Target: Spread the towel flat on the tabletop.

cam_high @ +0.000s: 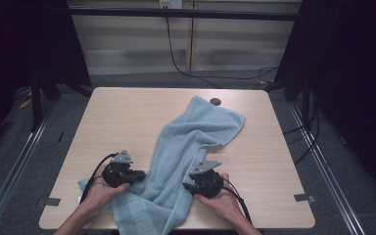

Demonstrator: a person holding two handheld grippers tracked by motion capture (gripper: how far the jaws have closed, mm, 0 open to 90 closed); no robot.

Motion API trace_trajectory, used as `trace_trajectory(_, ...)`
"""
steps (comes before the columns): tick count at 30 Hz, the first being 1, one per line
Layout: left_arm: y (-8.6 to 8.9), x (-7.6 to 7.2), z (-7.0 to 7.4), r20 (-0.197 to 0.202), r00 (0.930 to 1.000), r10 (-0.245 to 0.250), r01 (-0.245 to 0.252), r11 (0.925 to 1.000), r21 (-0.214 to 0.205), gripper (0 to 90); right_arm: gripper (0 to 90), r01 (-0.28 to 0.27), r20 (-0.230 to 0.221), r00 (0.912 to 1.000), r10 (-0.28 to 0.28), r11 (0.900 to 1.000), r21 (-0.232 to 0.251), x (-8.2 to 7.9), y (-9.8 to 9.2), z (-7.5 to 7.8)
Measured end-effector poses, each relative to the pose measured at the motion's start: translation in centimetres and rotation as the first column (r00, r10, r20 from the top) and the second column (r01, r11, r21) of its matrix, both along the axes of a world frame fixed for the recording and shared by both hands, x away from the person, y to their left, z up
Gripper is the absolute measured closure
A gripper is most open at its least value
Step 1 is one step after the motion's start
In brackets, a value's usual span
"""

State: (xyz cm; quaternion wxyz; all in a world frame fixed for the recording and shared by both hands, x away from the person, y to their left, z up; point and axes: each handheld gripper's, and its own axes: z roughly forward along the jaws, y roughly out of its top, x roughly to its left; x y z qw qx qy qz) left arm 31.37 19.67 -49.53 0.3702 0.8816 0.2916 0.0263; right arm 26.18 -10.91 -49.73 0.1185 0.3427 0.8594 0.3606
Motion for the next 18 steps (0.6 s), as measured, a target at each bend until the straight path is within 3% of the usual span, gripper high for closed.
trace_trajectory(1,0.1,0.1,0.0,-0.012,0.9999,0.006,-0.006,1.0000,-0.004,86.9,76.2,0.005,0.002,1.0000,-0.005,1.0000,0.001,0.2,-0.1,0.0)
trace_trajectory(4,0.9,0.2,0.2,-0.029,0.9993,0.025,-0.025,0.9996,-0.014,87.9,82.1,0.045,0.020,0.9988,-0.044,0.9988,-0.022,0.4,-0.7,0.1)
trace_trajectory(6,1.7,0.0,0.6,-0.032,0.9985,0.045,-0.047,0.9970,-0.061,88.0,82.4,0.071,0.021,0.9973,-0.071,0.9974,0.011,0.4,-2.0,0.4)
trace_trajectory(9,3.0,-0.6,1.8,-0.040,0.9967,0.071,-0.076,0.9860,-0.148,87.9,82.4,0.115,0.033,0.9925,-0.118,0.9902,0.079,-0.1,-4.7,1.4)
trace_trajectory(12,3.9,-1.3,2.4,-0.047,0.9948,0.090,-0.097,0.9748,-0.201,88.0,82.4,0.177,0.054,0.9815,-0.184,0.9774,0.116,-1.1,-7.5,2.5)
trace_trajectory(15,4.6,-2.3,2.3,-0.071,0.9939,0.084,-0.099,0.9661,-0.239,88.0,82.3,0.234,0.064,0.9667,-0.248,0.9577,0.167,-2.3,-10.3,3.4)
trace_trajectory(17,4.6,-3.2,2.2,-0.092,0.9941,0.058,-0.080,0.9608,-0.265,88.1,82.2,0.246,0.052,0.9633,-0.263,0.9432,0.223,-3.2,-12.1,3.7)
trace_trajectory(18,4.6,-3.7,2.3,-0.094,0.9943,0.052,-0.076,0.9596,-0.271,88.1,82.2,0.245,0.055,0.9630,-0.264,0.9412,0.233,-3.7,-12.6,3.8)
